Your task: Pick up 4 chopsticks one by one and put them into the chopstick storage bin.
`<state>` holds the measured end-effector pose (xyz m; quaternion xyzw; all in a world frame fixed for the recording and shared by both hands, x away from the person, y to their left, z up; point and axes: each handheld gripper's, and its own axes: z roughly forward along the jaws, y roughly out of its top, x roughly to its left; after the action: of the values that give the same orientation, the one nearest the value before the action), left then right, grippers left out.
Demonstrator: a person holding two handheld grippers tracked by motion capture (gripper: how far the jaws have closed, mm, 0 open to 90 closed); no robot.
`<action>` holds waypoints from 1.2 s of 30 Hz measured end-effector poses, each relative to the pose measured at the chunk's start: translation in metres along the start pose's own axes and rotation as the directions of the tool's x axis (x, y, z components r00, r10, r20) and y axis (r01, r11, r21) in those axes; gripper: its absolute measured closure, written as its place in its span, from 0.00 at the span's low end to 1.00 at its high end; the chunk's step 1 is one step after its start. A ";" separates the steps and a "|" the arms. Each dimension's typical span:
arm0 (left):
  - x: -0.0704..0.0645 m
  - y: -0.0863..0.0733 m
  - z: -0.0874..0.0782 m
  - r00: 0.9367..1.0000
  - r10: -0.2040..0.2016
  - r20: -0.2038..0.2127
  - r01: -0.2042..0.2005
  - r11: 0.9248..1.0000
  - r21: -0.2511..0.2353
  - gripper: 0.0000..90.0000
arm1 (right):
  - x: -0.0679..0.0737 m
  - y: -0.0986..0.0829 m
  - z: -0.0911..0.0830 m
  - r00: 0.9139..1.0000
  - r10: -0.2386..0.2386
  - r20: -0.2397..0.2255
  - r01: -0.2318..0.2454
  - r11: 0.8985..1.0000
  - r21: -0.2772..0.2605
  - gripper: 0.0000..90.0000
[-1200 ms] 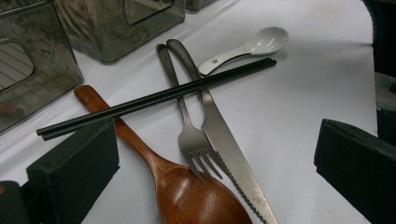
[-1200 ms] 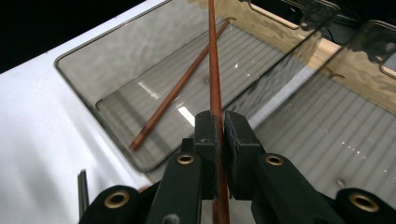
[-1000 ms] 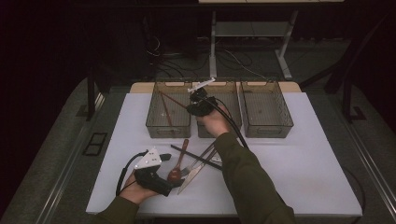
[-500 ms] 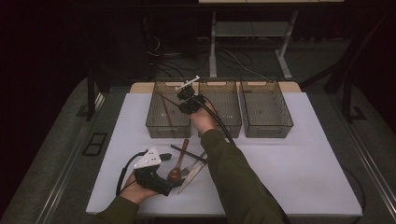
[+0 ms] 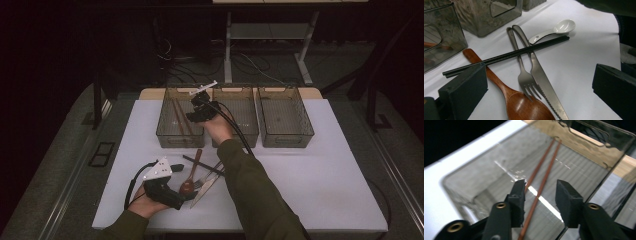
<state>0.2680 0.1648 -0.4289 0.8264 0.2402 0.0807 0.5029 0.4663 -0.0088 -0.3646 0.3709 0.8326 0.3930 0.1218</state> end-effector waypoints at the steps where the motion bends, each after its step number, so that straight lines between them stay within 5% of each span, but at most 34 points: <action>1: 0.000 0.000 0.000 1.000 -0.002 0.001 0.002 1.000 -0.003 0.00 | -0.001 -0.001 -0.003 1.000 0.004 -0.019 -0.005 1.000 -0.014 0.62; 11: -0.001 0.000 0.001 1.000 -0.011 0.002 0.011 1.000 -0.008 0.00 | -0.012 -0.022 -0.039 0.994 -0.001 -0.105 -0.006 0.997 -0.072 0.55; 36: -0.002 0.000 0.002 1.000 -0.005 0.001 0.005 1.000 0.006 0.00 | -0.026 -0.086 -0.113 0.973 -0.131 -0.188 0.115 0.989 -0.093 0.56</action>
<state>0.2672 0.1620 -0.4296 0.8273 0.2422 0.0785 0.5007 0.3838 -0.1267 -0.3560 0.2734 0.8452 0.4523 0.0796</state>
